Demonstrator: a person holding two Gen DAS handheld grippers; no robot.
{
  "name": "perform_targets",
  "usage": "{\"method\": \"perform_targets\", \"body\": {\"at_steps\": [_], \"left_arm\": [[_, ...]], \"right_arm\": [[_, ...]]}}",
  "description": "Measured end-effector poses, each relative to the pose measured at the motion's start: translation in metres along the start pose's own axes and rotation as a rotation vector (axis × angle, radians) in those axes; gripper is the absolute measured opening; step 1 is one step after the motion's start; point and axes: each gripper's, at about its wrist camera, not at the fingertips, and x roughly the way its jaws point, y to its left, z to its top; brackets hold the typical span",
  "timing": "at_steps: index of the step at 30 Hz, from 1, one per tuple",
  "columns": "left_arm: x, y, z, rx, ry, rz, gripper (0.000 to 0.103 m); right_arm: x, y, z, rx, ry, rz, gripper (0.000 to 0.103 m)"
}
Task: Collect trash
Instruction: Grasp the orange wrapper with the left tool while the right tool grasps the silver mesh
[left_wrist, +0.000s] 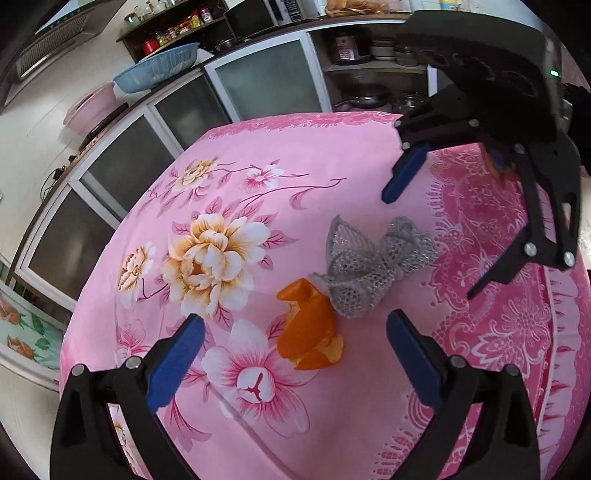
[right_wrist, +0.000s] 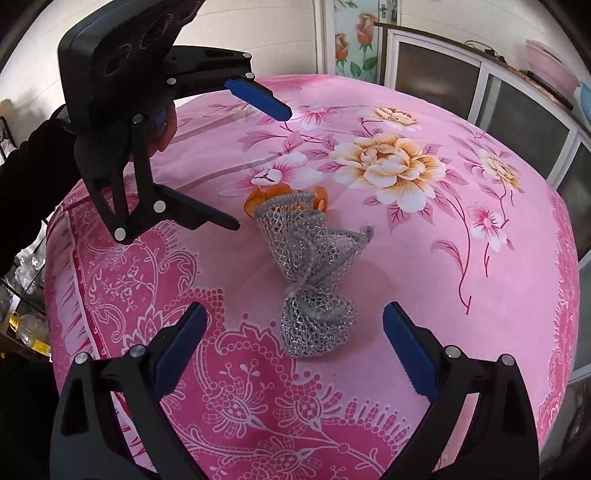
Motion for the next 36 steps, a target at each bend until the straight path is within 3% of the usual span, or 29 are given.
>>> {"method": "perform_targets", "body": {"at_steps": [8,12,23,31,36], "left_arm": [[-0.037,-0.015,-0.02,0.033,-0.045,0.007,0.095],[-0.043,-0.015,-0.023,0.03,-0.046,-0.03,0.095],[0.013,0.011,-0.015,-0.072,0.048,-0.113,0.095],[0.043,0.009,-0.006,-0.065,0.094,-0.172,0.095],[0.056,0.015,-0.008,-0.097,0.125,-0.197,0.095]], "right_arm": [[-0.002,0.0,-0.001,0.001,-0.011,-0.002,0.092],[-0.001,0.001,-0.002,-0.001,-0.008,-0.001,0.092],[0.005,0.0,0.001,-0.003,0.016,-0.007,0.086],[0.011,-0.003,0.007,-0.004,0.024,0.001,0.083],[0.02,-0.004,0.009,-0.019,0.054,-0.01,0.075]]}}
